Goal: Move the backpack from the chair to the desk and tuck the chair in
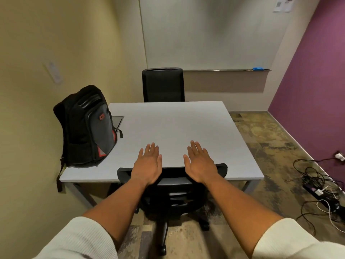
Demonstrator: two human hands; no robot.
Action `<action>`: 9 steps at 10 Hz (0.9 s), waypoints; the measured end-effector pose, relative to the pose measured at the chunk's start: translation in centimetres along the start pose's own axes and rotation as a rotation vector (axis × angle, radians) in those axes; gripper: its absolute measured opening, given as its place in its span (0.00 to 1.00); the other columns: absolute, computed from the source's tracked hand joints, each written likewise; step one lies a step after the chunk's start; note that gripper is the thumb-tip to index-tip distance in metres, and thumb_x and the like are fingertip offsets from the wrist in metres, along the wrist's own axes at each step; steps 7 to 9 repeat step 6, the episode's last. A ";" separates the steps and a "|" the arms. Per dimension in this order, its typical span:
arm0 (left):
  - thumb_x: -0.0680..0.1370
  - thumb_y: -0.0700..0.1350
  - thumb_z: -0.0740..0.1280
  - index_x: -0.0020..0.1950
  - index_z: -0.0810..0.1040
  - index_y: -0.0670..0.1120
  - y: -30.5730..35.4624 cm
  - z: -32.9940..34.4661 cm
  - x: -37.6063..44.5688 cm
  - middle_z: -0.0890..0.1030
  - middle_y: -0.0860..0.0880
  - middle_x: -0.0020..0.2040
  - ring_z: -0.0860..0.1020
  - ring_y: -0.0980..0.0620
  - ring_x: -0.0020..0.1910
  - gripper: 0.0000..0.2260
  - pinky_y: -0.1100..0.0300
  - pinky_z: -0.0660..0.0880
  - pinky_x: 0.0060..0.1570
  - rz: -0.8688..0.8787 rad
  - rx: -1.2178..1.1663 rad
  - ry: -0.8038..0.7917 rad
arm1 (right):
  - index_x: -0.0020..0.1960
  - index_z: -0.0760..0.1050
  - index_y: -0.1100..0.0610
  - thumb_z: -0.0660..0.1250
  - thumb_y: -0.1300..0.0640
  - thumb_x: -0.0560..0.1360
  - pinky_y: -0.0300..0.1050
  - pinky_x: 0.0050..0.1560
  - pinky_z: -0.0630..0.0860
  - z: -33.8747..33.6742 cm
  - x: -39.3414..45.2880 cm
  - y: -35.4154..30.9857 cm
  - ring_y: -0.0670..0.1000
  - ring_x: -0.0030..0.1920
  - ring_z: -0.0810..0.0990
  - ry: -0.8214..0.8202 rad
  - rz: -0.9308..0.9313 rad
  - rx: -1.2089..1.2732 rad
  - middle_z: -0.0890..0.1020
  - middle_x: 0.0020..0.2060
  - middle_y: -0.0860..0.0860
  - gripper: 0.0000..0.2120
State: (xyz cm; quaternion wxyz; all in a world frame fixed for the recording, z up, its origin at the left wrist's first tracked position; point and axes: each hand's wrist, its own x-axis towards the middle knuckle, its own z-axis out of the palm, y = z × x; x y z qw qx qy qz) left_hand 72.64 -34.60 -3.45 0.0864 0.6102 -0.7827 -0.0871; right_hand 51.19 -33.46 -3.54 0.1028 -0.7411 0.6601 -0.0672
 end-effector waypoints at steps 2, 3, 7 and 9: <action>0.87 0.50 0.44 0.84 0.52 0.41 1.0 -1.0 -0.7 0.51 0.43 0.85 0.47 0.47 0.84 0.26 0.52 0.42 0.81 0.015 0.009 0.017 | 0.80 0.48 0.60 0.42 0.49 0.85 0.51 0.79 0.42 -0.9 -0.7 -1.2 0.52 0.80 0.40 0.025 -0.029 0.015 0.44 0.81 0.54 0.28; 0.87 0.50 0.44 0.84 0.51 0.41 1.6 -2.4 -0.3 0.51 0.43 0.85 0.47 0.47 0.84 0.25 0.52 0.42 0.81 0.020 -0.002 0.042 | 0.81 0.47 0.60 0.41 0.48 0.85 0.51 0.79 0.41 -2.1 -0.6 -1.4 0.52 0.80 0.40 0.058 -0.024 0.023 0.43 0.81 0.54 0.28; 0.87 0.51 0.44 0.84 0.51 0.43 4.0 -10.3 3.0 0.50 0.44 0.85 0.47 0.46 0.84 0.26 0.51 0.43 0.81 0.071 0.043 0.231 | 0.81 0.48 0.54 0.43 0.41 0.83 0.50 0.76 0.39 -9.7 1.7 -2.7 0.53 0.80 0.40 0.327 -0.025 -0.019 0.44 0.81 0.51 0.30; 0.87 0.51 0.44 0.84 0.51 0.43 4.0 -10.3 3.0 0.50 0.44 0.85 0.47 0.46 0.84 0.26 0.51 0.43 0.81 0.071 0.043 0.231 | 0.81 0.48 0.54 0.43 0.41 0.83 0.50 0.76 0.39 -9.7 1.7 -2.7 0.53 0.80 0.40 0.327 -0.025 -0.019 0.44 0.81 0.51 0.30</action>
